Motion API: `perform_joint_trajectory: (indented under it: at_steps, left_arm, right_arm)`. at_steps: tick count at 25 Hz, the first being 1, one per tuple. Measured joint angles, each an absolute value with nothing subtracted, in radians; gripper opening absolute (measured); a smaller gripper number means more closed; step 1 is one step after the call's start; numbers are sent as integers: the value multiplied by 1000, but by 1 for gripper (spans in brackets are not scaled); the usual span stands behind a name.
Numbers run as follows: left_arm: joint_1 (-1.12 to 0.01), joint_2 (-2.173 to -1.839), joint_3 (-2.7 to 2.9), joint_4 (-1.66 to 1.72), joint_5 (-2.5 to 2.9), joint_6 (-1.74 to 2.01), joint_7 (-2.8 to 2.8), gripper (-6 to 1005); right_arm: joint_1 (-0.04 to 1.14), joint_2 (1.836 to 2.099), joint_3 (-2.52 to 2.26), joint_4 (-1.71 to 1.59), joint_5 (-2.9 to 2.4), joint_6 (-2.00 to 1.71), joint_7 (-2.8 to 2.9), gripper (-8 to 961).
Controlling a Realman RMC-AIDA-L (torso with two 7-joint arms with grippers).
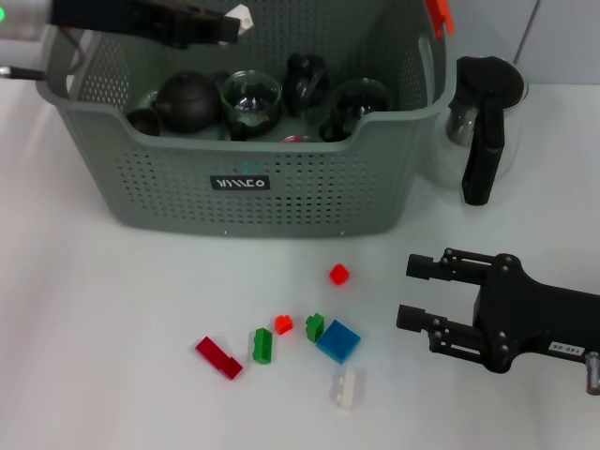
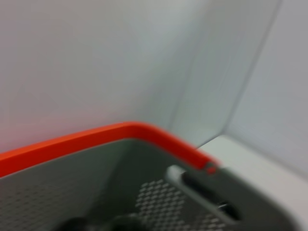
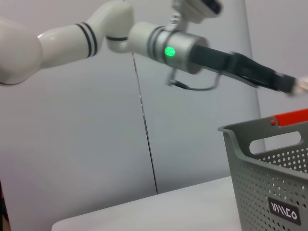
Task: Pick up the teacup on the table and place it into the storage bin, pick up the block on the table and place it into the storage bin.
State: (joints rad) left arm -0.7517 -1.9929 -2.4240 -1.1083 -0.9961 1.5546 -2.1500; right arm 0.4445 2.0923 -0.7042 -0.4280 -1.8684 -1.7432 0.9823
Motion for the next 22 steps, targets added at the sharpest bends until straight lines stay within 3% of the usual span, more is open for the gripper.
perform_joint_trajectory:
  at_steps: [9, 15, 19, 21, 22]
  left_arm:
    - [-838, -2024, -2185, -960, -748, 1212, -2274, 206]
    - [-848, -2074, -2173, -975, -663, 1151, -2289, 213]
    - [-764, -2117, -2187, -1170, -706, 1226, -2267, 401]
    - [-669, -2145, -2207, -1318, -795, 1317, -2207, 482]
    - [-669, -2145, -2207, -1318, -795, 1317, -2207, 515]
  right_arm:
    - [446, 2093, -705, -428, -1865, -1744, 982, 624]
    - [446, 2094, -702, -428, -1864, -1744, 982, 625]
    - [447, 2094, -702, -428, -1864, -1744, 982, 625]
    - [446, 2094, -702, -428, -1863, -1745, 982, 625]
    - [446, 2093, -702, -428, -1863, -1744, 982, 625]
